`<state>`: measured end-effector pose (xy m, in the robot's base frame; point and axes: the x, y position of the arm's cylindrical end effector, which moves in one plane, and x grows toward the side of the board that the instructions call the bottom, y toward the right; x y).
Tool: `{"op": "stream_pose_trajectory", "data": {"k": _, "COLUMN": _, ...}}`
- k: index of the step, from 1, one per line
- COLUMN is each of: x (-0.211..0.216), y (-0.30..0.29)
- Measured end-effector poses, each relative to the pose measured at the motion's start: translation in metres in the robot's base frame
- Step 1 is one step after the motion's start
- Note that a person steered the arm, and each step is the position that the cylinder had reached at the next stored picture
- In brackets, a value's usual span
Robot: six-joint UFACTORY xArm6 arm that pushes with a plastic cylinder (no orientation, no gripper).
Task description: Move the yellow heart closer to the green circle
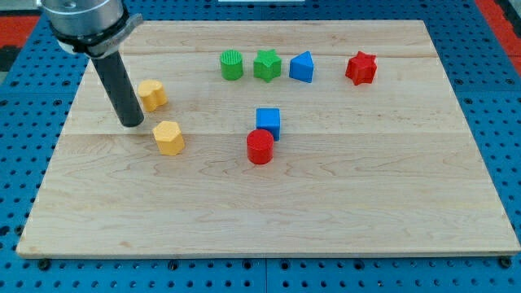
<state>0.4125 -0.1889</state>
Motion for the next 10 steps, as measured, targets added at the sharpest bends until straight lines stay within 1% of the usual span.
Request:
{"op": "stream_pose_trajectory", "data": {"k": 1, "x": -0.023, "y": 0.009}}
{"op": "stream_pose_trajectory", "data": {"k": 4, "x": -0.059, "y": 0.019}}
{"op": "stream_pose_trajectory", "data": {"k": 7, "x": -0.067, "y": 0.069}}
{"op": "stream_pose_trajectory", "data": {"k": 9, "x": -0.065, "y": 0.032}}
{"op": "stream_pose_trajectory", "data": {"k": 10, "x": -0.089, "y": 0.032}}
